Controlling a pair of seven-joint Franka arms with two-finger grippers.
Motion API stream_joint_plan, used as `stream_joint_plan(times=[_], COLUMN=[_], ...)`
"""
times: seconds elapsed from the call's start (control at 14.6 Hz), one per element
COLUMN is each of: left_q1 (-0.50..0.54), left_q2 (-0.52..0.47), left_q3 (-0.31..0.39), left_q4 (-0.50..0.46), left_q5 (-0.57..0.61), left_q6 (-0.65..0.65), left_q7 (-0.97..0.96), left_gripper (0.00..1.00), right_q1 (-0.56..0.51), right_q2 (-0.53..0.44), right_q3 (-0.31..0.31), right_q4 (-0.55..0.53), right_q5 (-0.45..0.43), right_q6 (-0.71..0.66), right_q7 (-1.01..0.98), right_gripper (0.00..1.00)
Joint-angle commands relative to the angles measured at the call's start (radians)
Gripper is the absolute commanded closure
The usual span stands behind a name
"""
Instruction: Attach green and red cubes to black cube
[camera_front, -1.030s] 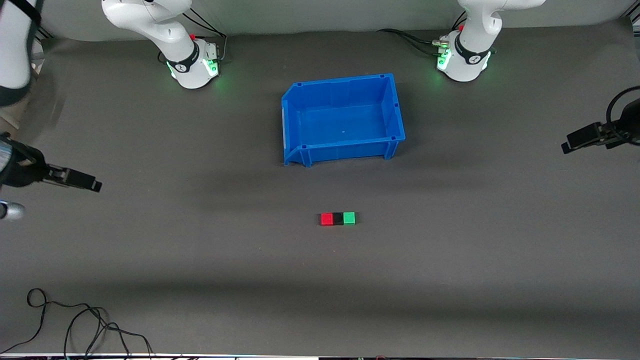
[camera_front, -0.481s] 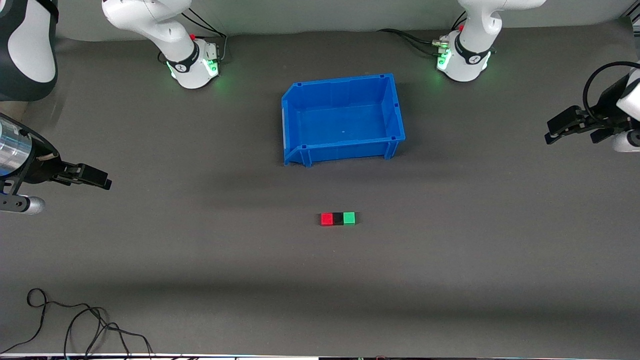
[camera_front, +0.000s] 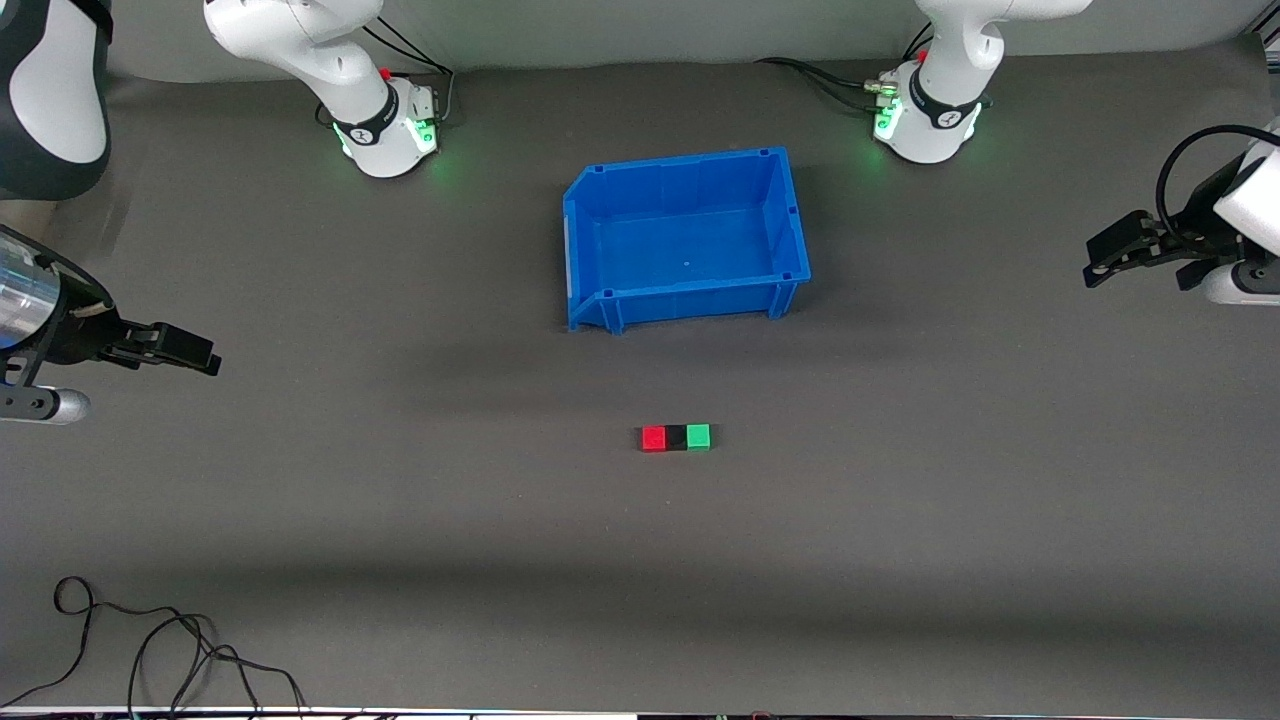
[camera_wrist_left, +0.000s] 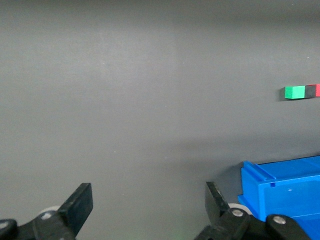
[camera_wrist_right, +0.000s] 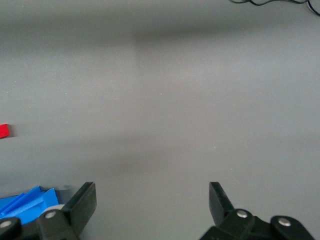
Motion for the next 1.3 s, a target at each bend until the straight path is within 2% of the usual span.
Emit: stream_joint_plan(times=[0.0,0.21,0.27,0.55,0.76,0.89,1.24], left_q1=[-0.005,-0.007,-0.007,-0.004,0.001,-0.002,-0.001], left_q2=[-0.013,-0.013,-0.012,-0.008,-0.01,-0.009,-0.008], left_q3=[0.0,0.0,0.0,0.001,0.001,0.001,0.0], left_q4=[-0.01,-0.012,-0.01,-0.008,-0.008,-0.008,0.007], left_q5=[0.029,0.029,0.029,0.029,0.029,0.029,0.029], left_q6=[0.003,0.002,0.002,-0.004,-0.006,-0.006,-0.006], left_q7=[0.016,0.016,0.016,0.042,0.062,0.059,0.059], left_gripper=[0.0,0.0,0.0,0.0,0.0,0.0,0.0], right_q1=[-0.162,-0.312,-0.325,-0.307,-0.305,-0.305,-0.307], right_q2=[-0.058,-0.136,-0.162,-0.222,-0.222,-0.222,-0.187], right_q3=[0.162,0.314,0.33,0.33,0.332,0.332,0.346], right_q4=[-0.046,-0.145,-0.182,-0.218,-0.186,-0.161,-0.129], right_q5=[-0.025,-0.063,-0.063,-0.069,-0.106,-0.108,-0.125], right_q6=[0.0,0.04,0.06,0.051,0.032,-0.006,-0.006], right_q7=[-0.024,-0.024,-0.023,-0.02,-0.026,-0.043,-0.061], right_gripper=[0.0,0.0,0.0,0.0,0.0,0.01,0.01])
